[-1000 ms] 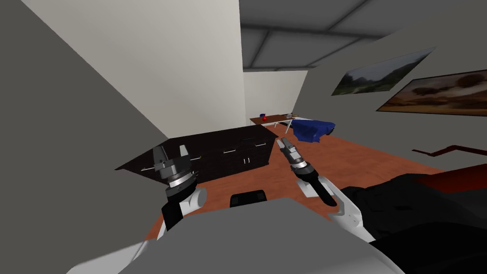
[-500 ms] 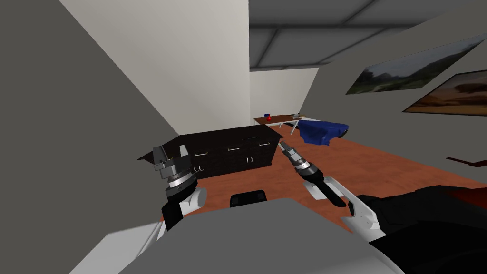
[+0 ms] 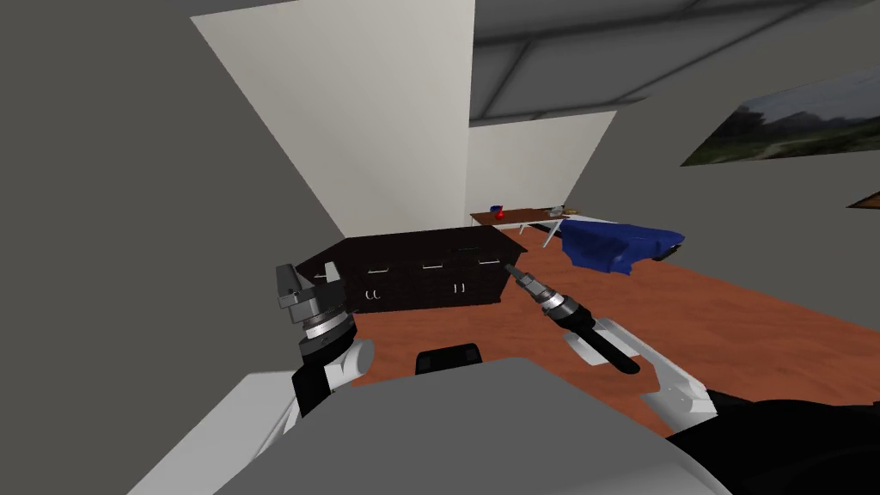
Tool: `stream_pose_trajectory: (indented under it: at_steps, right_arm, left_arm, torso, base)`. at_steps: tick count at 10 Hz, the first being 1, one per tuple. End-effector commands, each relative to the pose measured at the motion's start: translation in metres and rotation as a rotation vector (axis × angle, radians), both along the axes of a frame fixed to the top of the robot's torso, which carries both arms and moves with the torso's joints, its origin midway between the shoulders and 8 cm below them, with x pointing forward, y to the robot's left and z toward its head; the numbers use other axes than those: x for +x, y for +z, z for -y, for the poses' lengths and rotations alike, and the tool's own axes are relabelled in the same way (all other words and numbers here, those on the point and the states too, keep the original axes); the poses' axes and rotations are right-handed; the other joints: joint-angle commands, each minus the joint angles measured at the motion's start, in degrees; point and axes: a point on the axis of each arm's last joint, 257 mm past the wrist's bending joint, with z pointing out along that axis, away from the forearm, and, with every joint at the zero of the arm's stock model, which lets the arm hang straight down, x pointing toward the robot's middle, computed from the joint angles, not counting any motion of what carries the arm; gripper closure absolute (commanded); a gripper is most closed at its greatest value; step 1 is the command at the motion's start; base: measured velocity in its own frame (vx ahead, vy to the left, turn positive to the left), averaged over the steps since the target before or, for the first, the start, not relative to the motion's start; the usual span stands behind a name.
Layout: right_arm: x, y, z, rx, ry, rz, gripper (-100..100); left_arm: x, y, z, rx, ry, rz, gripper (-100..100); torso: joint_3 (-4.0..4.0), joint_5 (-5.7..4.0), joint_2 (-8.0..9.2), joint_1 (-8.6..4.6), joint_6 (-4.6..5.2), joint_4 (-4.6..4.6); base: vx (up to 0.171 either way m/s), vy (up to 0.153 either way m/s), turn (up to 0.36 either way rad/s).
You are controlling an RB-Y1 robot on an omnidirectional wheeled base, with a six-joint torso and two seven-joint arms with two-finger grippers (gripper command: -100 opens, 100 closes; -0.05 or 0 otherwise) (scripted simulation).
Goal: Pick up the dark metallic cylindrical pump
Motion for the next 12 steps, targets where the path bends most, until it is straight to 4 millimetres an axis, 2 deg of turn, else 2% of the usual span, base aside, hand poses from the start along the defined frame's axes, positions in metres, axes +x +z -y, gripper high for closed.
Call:
stream_pose_trajectory:
  at_steps: [1, 2, 3, 4, 5, 6, 7, 8, 9, 10, 12]
  right_arm:
    - [0.0, -0.011, 0.007, -0.045, -0.001, -0.029, -100]
    - [-0.003, -0.032, 0.021, -0.11, -0.014, -0.08, -100]
    - [-0.002, -0.033, 0.022, -0.124, -0.009, -0.086, -100]
    - [-0.006, -0.056, 0.038, -0.19, -0.024, -0.143, -100]
    - [-0.006, -0.055, 0.039, -0.206, -0.015, -0.146, -100]
    - [-0.012, -0.078, 0.057, -0.274, -0.029, -0.206, -100]
    - [-0.011, -0.077, 0.058, -0.291, -0.019, -0.209, -100]
    - [-0.019, -0.099, 0.077, -0.359, -0.032, -0.268, -100]
    - [-0.019, -0.098, 0.079, -0.378, -0.023, -0.272, -100]
    - [-0.026, -0.112, 0.091, -0.447, -0.019, -0.315, -100]
    - [-0.027, -0.117, 0.102, -0.467, -0.026, -0.337, -100]
  left_arm:
    - [0.0, 0.0, 0.0, 0.0, 0.0, 0.0, 0]
    - [0.0, 0.0, 0.0, 0.0, 0.0, 0.0, 0]
    - [0.0, 0.0, 0.0, 0.0, 0.0, 0.0, 0]
    - [0.0, 0.0, 0.0, 0.0, 0.0, 0.0, 0]
    - [0.0, 0.0, 0.0, 0.0, 0.0, 0.0, 0]
    - [0.0, 0.0, 0.0, 0.0, 0.0, 0.0, 0]
    - [0.0, 0.0, 0.0, 0.0, 0.0, 0.0, 0]
    - [0.0, 0.0, 0.0, 0.0, 0.0, 0.0, 0]
    - [0.0, 0.0, 0.0, 0.0, 0.0, 0.0, 0]
    - [0.0, 0.0, 0.0, 0.0, 0.0, 0.0, 0]
    - [0.0, 0.0, 0.0, 0.0, 0.0, 0.0, 0]
  torso:
    - [0.0, 0.0, 0.0, 0.0, 0.0, 0.0]
    - [-0.01, 0.0, -0.02, -0.01, 0.04, 0.0]
    - [-0.02, 0.0, -0.04, 0.0, -0.01, -0.01]
    - [-0.03, 0.0, -0.05, -0.03, 0.04, -0.01]
    - [-0.05, 0.0, -0.08, -0.03, -0.01, -0.02]
    - [-0.05, -0.01, -0.09, -0.05, 0.06, -0.02]
    - [-0.07, -0.01, -0.12, -0.02, -0.02, -0.03]
    - [-0.07, 0.0, -0.11, -0.03, 0.07, -0.02]
    - [-0.08, 0.01, -0.14, 0.01, -0.01, -0.03]
    - [-0.08, 0.0, -0.13, -0.03, 0.07, -0.03]
    - [-0.08, 0.0, -0.14, -0.05, 0.07, -0.03]
  base:
    - [0.001, 0.025, 0.172]
    - [0.002, 0.033, 0.324]
    - [0.008, 0.021, 0.189]
    - [0.016, 0.027, 0.354]
    - [0.018, 0.015, 0.161]
    - [0.023, 0.028, 0.358]
    - [0.023, 0.02, 0.166]
    - [0.03, 0.034, 0.377]
    - [0.027, 0.016, 0.193]
    - [0.031, 0.023, 0.374]
    - [0.024, 0.006, 0.084]
